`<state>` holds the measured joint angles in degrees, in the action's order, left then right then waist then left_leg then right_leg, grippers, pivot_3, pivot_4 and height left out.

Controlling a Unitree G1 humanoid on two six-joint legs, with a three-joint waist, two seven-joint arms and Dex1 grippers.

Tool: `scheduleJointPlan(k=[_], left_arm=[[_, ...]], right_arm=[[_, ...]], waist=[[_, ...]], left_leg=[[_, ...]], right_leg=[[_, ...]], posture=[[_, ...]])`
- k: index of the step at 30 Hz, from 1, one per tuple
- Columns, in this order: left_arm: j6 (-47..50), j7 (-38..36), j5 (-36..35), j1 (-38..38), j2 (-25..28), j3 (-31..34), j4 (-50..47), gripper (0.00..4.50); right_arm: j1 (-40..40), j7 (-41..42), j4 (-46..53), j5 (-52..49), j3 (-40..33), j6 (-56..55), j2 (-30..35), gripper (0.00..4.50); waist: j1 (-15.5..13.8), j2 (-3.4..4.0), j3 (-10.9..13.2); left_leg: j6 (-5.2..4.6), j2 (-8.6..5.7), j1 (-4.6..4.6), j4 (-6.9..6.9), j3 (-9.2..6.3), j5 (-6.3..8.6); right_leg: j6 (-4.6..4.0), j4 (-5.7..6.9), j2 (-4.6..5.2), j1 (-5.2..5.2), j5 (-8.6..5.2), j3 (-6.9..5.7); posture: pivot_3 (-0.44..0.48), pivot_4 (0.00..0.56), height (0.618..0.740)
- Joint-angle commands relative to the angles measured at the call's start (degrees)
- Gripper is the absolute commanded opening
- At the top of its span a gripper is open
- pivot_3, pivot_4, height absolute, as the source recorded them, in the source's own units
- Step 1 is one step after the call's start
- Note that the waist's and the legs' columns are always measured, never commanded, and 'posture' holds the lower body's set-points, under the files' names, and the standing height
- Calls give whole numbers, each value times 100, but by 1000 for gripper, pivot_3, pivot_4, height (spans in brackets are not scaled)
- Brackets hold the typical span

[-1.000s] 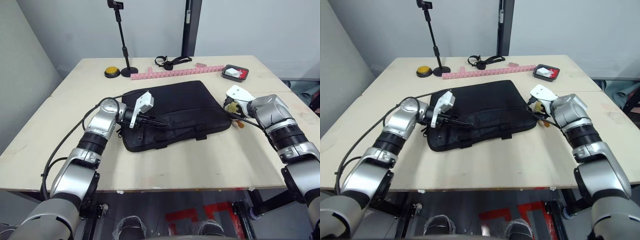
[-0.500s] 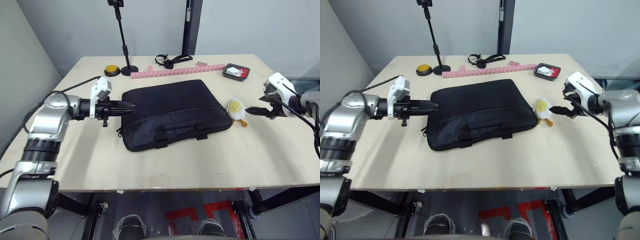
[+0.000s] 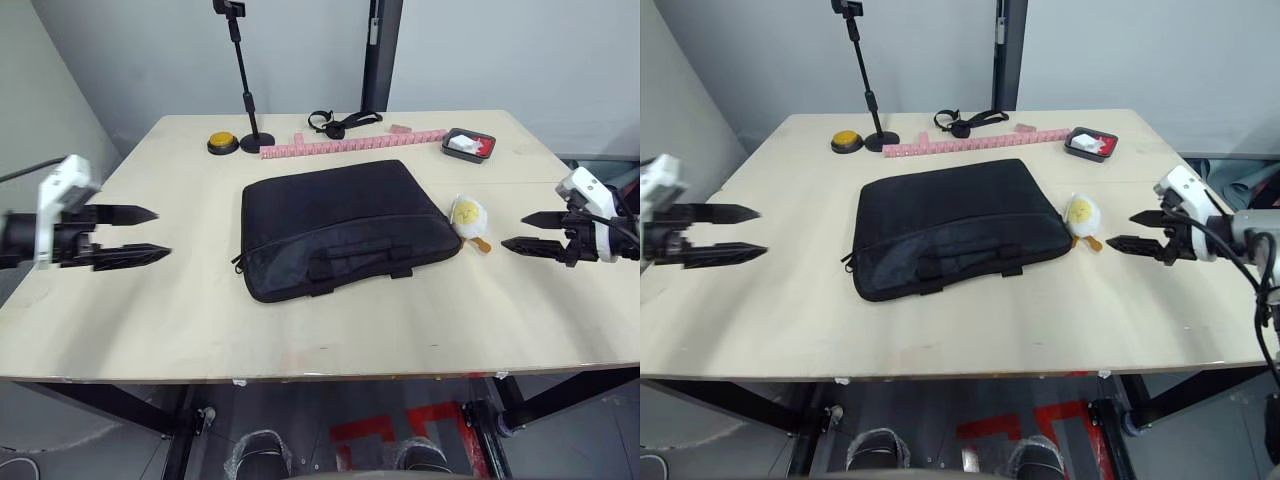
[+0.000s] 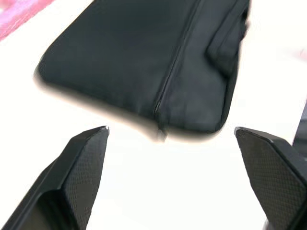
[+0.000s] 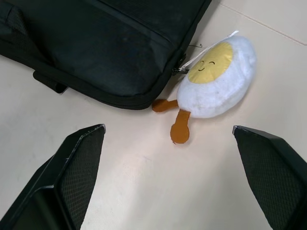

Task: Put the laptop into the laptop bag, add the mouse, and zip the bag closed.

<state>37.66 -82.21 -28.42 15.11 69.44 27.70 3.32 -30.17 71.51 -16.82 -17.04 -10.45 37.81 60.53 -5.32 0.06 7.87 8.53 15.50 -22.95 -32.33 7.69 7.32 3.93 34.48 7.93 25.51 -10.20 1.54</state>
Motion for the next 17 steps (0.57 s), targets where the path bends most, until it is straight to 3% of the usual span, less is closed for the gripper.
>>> scheduleJointPlan(k=[1, 9, 17], left_arm=[[118, 53, -88, -187, 223, 624, 86, 4476], [714, 285, -480, -310, 154, 1213, 403, 4476], [534, 451, -435, -607, -19, 990, 472, 4476]], right_arm=[[-31, 91, 17, -201, -283, -86, 216, 4500], [104, 33, 92, -269, -332, -182, 357, 4500], [91, -41, 92, -292, -257, -164, 301, 4500]], waist=[[-23, -2, -1], [-11, -5, -3], [0, -6, -3]], left_leg=[[0, 0, 0, -1, -1, 0], [-3, 0, 3, -15, -3, 0], [-11, 1, 4, -21, -4, -5]], right_leg=[[0, 1, 0, -2, 0, -1], [-9, 15, 0, -5, -2, 0], [-14, 25, 0, -4, -5, 0]], posture=[[0, 150, 740], [0, 150, 740], [0, 150, 740]])
